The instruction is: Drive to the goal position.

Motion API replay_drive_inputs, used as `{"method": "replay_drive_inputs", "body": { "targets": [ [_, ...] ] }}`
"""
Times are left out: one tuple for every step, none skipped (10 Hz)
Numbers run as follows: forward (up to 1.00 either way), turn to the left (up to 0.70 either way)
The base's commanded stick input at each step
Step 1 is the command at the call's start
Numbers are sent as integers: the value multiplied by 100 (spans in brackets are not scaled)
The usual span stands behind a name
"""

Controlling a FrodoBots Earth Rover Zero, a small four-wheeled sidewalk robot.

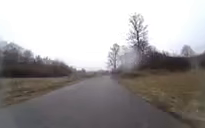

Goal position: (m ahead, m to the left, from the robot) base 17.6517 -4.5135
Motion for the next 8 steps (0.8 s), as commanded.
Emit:
{"method": "replay_drive_inputs", "body": {
  "targets": [
    [70,0],
    [70,0],
    [70,0],
    [70,-2],
    [70,-7],
    [70,-22],
    [70,-10],
    [70,0]
  ]
}}
